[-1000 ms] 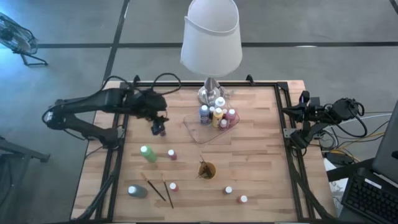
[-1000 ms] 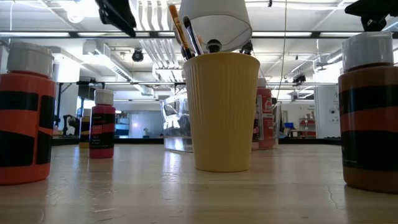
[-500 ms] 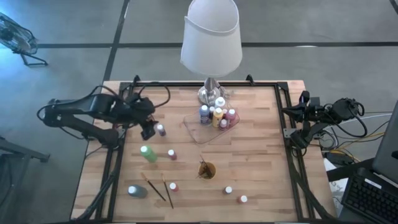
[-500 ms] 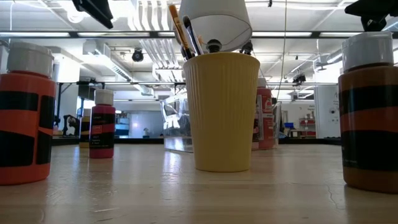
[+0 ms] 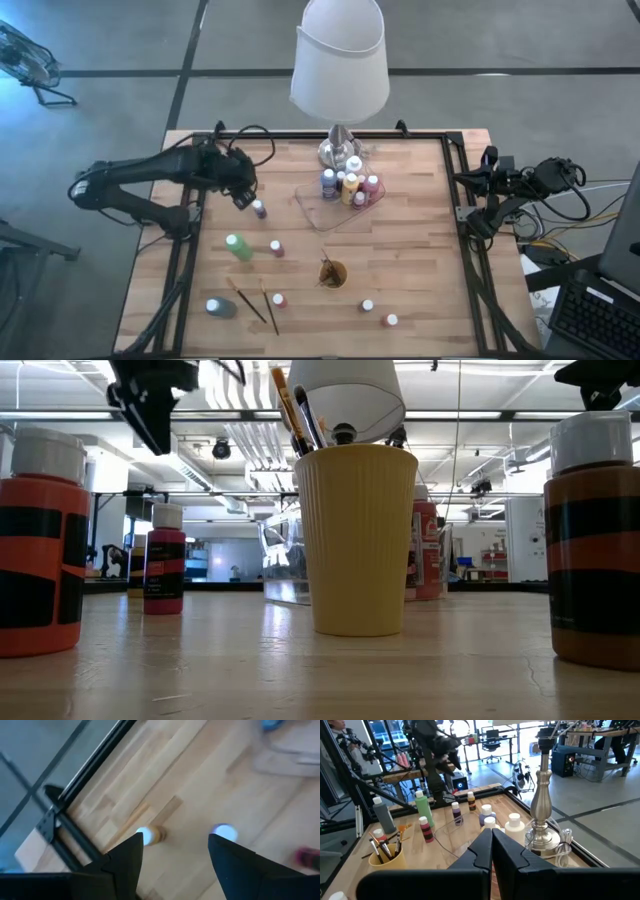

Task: Pick & Place Paint Supplies
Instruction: Put the yellow bottle into the transparent bin

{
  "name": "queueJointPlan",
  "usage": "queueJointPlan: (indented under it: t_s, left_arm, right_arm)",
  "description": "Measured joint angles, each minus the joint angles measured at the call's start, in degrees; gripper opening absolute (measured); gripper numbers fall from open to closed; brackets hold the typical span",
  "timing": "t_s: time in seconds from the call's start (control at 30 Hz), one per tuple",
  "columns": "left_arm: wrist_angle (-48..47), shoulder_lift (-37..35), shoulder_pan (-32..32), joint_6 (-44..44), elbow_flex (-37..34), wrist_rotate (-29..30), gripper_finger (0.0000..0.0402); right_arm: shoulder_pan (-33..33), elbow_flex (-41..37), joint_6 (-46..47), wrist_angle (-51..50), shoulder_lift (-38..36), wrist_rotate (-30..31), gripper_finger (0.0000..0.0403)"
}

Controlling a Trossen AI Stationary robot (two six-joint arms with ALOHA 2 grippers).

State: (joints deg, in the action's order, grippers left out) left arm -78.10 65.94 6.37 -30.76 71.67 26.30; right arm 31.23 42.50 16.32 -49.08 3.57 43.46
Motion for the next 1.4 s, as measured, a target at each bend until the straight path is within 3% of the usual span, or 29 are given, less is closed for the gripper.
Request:
queueJointPlan:
  t_s: [0.43, 0.8, 1.03, 1.4]
  left_arm:
    - [0.03, 3.01, 12.95, 2.43, -1.79, -5.51, 0.0229]
    - [2.63, 5.76, 17.78, 2.73, -7.09, -5.88, 0.0229]
    - [9.8, 5.58, 21.77, 5.73, -14.0, -10.08, 0.0229]
    - [15.18, 5.5, 26.14, 8.4, -17.81, -13.69, 0.0229]
  right_arm:
    - [0.01, 0.0, -0.01, 0.0, 0.0, -0.01, 0.0008]
    - [-0.01, 0.0, 0.0, 0.0, 0.0, -0.02, 0.0008]
    - [0.01, 0.0, 0.0, 0.0, 0.0, -0.01, 0.0008]
    - [-0.01, 0.0, 0.0, 0.0, 0.0, 0.0, 0.0008]
